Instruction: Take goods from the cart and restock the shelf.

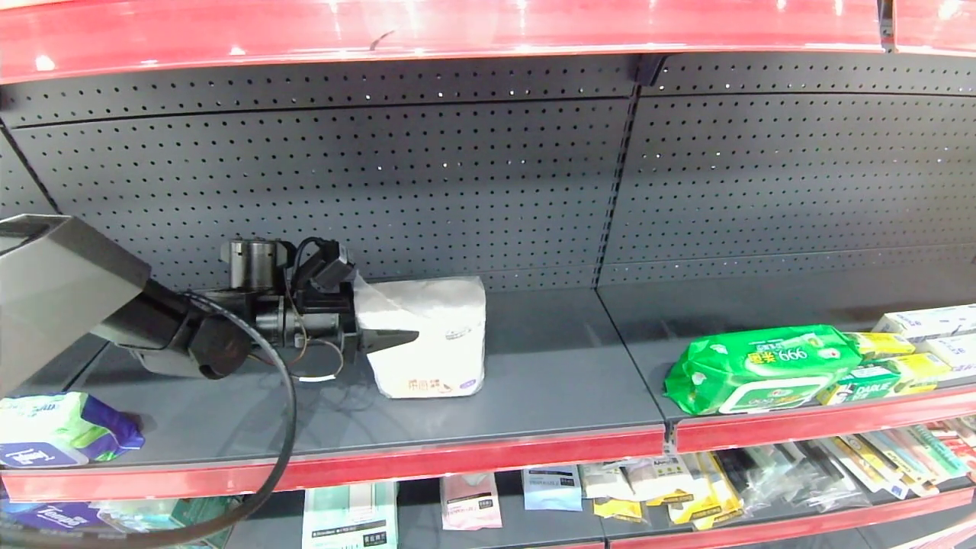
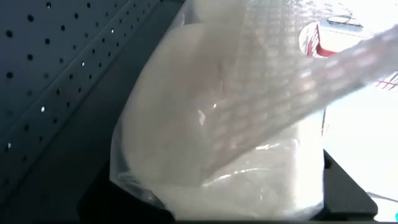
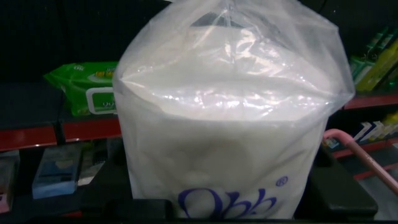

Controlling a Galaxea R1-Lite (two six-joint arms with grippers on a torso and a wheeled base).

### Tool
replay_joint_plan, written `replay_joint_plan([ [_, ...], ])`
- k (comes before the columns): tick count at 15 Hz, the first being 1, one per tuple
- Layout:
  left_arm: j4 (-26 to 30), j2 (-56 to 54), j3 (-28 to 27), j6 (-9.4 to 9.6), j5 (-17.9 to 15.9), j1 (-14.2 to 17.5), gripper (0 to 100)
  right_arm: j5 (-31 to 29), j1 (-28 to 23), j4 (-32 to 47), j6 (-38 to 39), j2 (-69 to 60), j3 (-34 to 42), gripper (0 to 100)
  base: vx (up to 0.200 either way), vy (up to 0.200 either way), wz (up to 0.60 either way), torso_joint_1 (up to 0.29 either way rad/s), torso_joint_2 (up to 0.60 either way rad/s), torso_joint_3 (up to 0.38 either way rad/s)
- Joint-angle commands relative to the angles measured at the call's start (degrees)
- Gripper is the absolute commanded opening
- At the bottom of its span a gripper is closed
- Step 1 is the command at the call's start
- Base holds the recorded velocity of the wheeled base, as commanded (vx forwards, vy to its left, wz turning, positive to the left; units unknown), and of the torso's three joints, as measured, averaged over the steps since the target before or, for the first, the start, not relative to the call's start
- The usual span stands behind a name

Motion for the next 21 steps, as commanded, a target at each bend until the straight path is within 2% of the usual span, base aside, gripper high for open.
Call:
replay_joint_plan([
  [1, -0.22, -4.76, 4.13, 0.44, -0.66, 1.02, 0, -0.08, 0.04, 0.0, -0.04, 0.11, -0.05, 0, 0.0, 0.0, 0.0, 0.0, 0.0, 0.0],
  [2, -0.31, -6.43, 6.41, 1.23, -1.8, 1.64, 0, -0.17, 0.04, -0.09, 0.05, 0.29, -0.05, 0, 0.0, 0.0, 0.0, 0.0, 0.0, 0.0],
  [4, -0.13, -6.08, 7.91, 6.6, -2.77, 3.66, 0, -0.7, 0.13, -0.09, 0.05, 0.37, -0.22, 0, 0.0, 0.0, 0.0, 0.0, 0.0, 0.0],
  [9, -0.13, -6.17, 11.34, 9.85, -3.65, 5.24, 0, -0.78, 0.13, -0.09, -0.04, 0.81, -1.1, 0, 0.0, 0.0, 0.0, 0.0, 0.0, 0.0],
  [15, -1.8, -6.96, 17.23, 11.43, -4.09, 6.56, 0, -0.78, 0.13, -0.09, 0.05, 1.34, -1.54, 0, 0.0, 0.0, 0.0, 0.0, 0.0, 0.0],
  [17, -4.53, -7.05, 19.42, 10.99, -4.09, 7.53, 0, -0.78, 0.13, -0.09, 0.05, 1.6, -1.63, 0, 0.0, 0.0, 0.0, 0.0, 0.0, 0.0],
  [20, -4.62, -8.01, 19.86, 10.46, -4.17, 7.7, 0, -0.78, 0.13, -0.09, -0.04, 1.6, -1.54, 0, 0.0, 0.0, 0.0, 0.0, 0.0, 0.0],
  [21, -4.62, -8.28, 19.86, 9.76, -4.26, 7.7, 0, -0.78, 0.13, -0.09, 0.05, 1.6, -1.63, 0, 0.0, 0.0, 0.0, 0.0, 0.0, 0.0],
])
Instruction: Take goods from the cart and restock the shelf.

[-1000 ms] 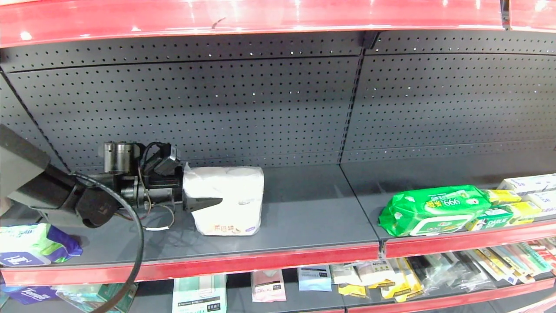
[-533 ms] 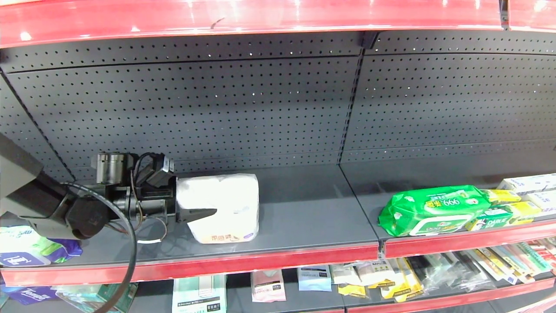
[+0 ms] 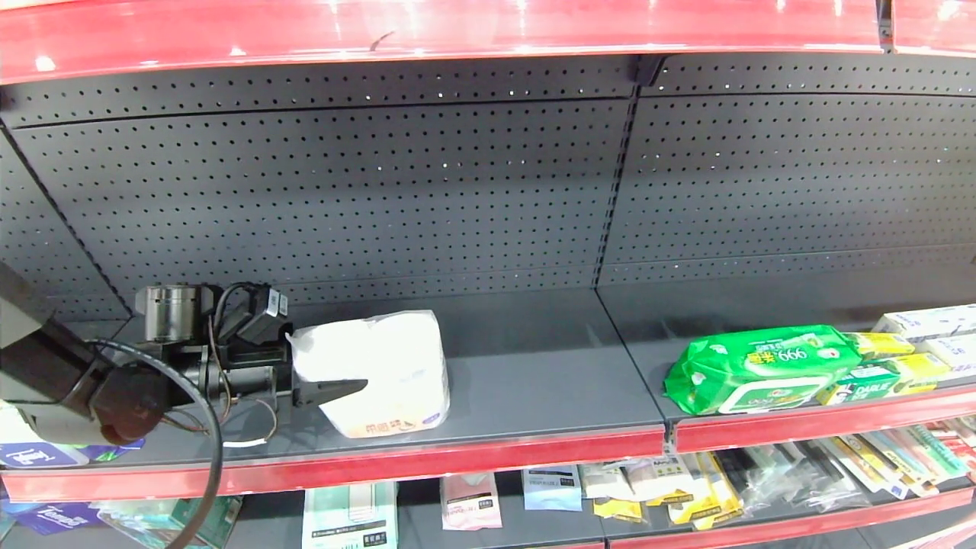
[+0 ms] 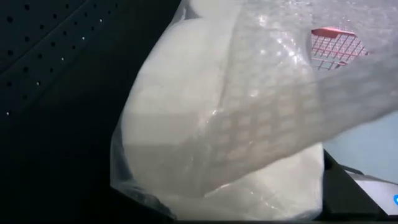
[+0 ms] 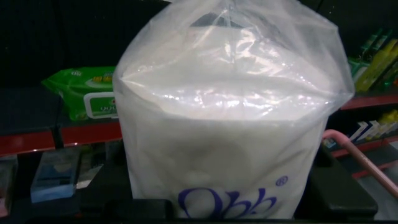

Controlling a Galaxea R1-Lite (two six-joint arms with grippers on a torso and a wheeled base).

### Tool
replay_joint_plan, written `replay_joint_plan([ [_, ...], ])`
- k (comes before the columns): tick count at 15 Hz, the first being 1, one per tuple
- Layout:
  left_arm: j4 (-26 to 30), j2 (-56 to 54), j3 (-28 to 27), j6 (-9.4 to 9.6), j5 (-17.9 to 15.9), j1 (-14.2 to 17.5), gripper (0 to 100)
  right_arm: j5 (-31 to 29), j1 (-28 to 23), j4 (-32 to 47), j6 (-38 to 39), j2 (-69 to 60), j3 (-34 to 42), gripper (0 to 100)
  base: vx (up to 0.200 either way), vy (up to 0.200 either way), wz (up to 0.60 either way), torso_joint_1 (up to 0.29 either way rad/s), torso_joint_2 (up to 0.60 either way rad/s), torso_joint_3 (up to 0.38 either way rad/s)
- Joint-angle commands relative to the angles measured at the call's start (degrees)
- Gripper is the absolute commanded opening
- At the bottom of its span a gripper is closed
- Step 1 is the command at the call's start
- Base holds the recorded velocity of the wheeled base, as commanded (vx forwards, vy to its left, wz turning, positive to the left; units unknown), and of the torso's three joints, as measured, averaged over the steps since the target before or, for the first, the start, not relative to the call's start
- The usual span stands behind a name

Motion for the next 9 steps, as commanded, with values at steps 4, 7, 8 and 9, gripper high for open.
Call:
replay_joint_plan([
  [4, 0.08, -2.06, 0.5, -0.34, -1.43, 0.07, 0, 0.01, 0.02, -0.01, 0.03, 0.09, -0.03, 0, 0.0, 0.0, 0.0, 0.0, 0.0, 0.0],
  [7, -0.01, -2.23, 1.56, -0.17, -1.43, 0.07, 0, 0.01, -0.07, -0.27, -0.05, 0.09, -0.03, 0, 0.0, 0.0, 0.0, 0.0, 0.0, 0.0],
  [8, -0.01, -2.23, 1.91, 0.01, -1.34, 0.07, 0, 0.01, -0.07, -0.27, -0.05, 0.09, -0.12, 0, 0.0, 0.0, 0.0, 0.0, 0.0, 0.0],
  [9, -0.1, -1.88, 1.91, 0.36, -1.34, 0.07, 0, 0.01, -0.07, -0.18, -0.05, 0.09, -0.38, 0, 0.0, 0.0, 0.0, 0.0, 0.0, 0.0],
])
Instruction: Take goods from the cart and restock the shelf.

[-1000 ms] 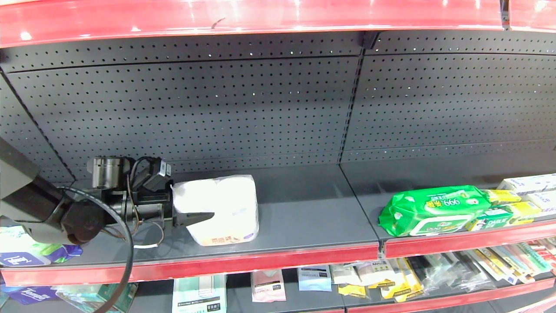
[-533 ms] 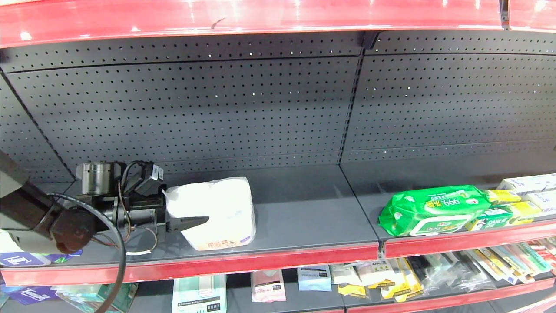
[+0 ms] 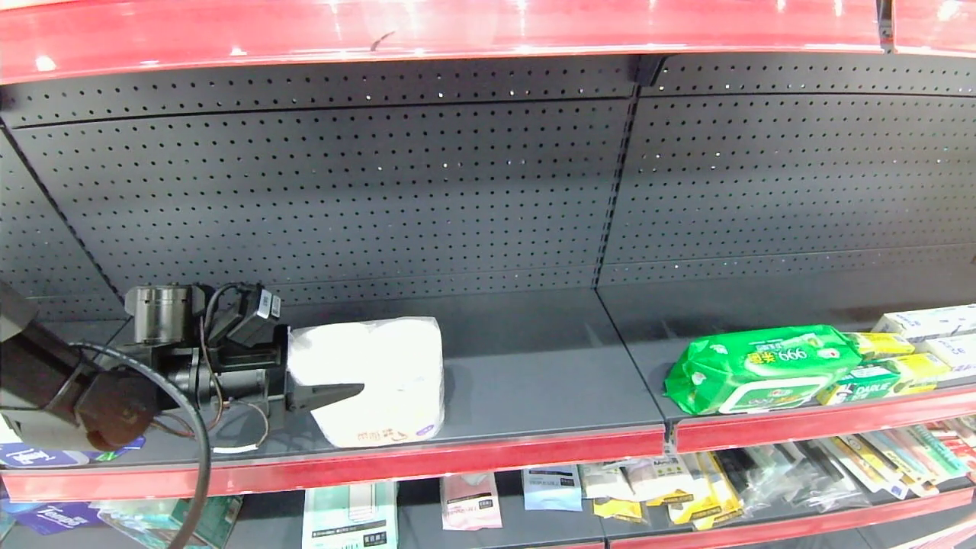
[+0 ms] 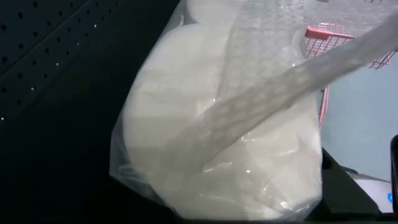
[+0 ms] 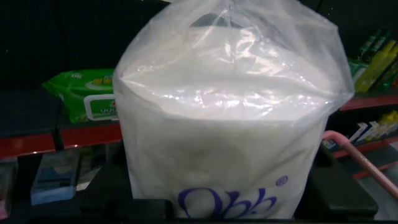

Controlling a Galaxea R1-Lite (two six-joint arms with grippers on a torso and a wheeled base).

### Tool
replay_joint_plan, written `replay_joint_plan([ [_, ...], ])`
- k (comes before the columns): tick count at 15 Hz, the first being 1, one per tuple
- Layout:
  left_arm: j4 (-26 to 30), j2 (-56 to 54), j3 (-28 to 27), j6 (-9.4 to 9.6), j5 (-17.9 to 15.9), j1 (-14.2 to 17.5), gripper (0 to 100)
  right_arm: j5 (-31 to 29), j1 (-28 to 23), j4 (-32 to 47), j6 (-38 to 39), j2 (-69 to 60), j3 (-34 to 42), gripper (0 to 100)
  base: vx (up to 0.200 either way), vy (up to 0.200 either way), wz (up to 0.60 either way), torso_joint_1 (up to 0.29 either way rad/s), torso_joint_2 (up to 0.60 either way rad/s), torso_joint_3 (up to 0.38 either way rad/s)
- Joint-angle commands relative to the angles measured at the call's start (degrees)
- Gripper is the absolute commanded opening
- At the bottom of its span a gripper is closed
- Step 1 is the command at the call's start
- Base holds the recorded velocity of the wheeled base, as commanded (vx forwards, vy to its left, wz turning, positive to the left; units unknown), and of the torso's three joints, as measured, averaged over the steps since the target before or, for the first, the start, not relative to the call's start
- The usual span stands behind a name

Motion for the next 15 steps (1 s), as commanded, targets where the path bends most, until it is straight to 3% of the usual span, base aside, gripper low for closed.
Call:
replay_joint_plan([
  [1, 0.04, 0.04, 0.56, 0.2, 0.05, 0.02, 0, 0.01, -0.01, 0.06, -0.04, 0.18, -0.25, 0, 0.0, 0.0, 0.0, 0.0, 0.0, 0.0],
  [15, -0.14, -0.05, 2.66, 1.52, -0.3, 0.11, 0, -0.08, -0.01, 0.24, -0.04, 0.18, -1.48, 0, 0.0, 0.0, 0.0, 0.0, 0.0, 0.0],
])
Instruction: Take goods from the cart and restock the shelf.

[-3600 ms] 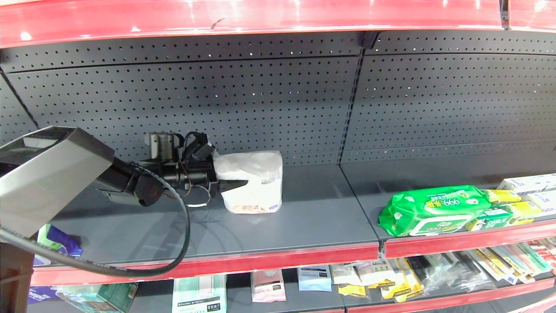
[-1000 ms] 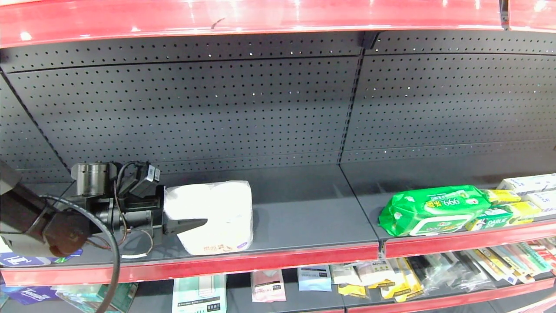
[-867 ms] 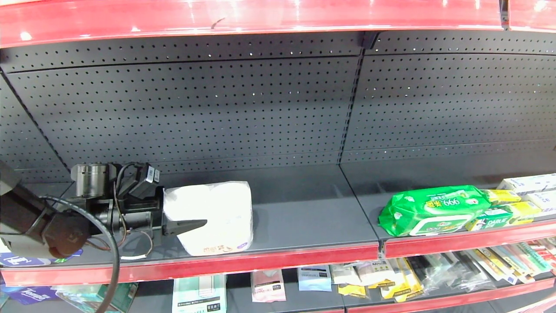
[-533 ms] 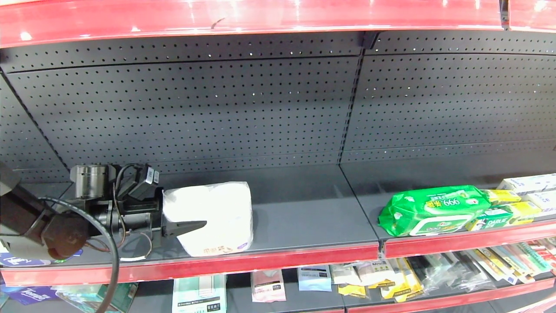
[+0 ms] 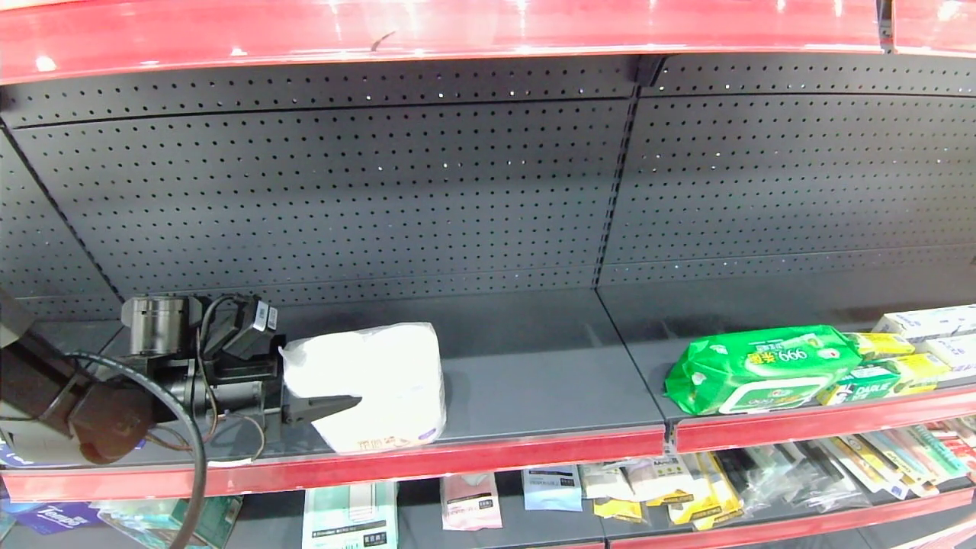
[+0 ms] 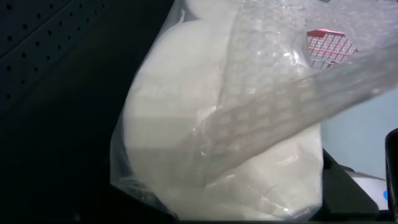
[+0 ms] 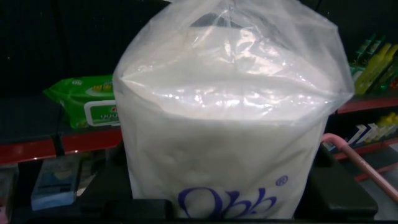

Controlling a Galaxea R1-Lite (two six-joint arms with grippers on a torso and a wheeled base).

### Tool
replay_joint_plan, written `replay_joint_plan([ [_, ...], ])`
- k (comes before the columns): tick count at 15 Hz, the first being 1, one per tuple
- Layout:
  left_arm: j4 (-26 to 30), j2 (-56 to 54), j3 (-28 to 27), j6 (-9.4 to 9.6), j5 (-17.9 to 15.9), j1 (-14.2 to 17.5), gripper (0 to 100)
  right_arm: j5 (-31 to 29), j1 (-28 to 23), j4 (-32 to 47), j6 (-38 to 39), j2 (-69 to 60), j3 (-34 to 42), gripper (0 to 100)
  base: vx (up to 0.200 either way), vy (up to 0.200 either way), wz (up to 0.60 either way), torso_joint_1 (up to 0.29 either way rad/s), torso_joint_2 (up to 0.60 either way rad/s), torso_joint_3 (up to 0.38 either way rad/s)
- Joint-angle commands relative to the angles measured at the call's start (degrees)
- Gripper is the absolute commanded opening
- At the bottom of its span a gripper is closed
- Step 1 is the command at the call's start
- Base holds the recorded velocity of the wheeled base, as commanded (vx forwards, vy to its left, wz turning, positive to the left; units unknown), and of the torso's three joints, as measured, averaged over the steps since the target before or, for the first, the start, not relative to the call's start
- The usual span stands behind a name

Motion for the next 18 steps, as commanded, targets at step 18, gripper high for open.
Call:
replay_joint_plan([
  [18, -1.76, -0.26, 0.17, 0.22, -0.81, -0.06, 0, 0.02, 0.02, 0.11, -0.72, 0.1, -0.75, 0, 0.0, 0.0, 0.0, 0.0, 0.0, 0.0],
])
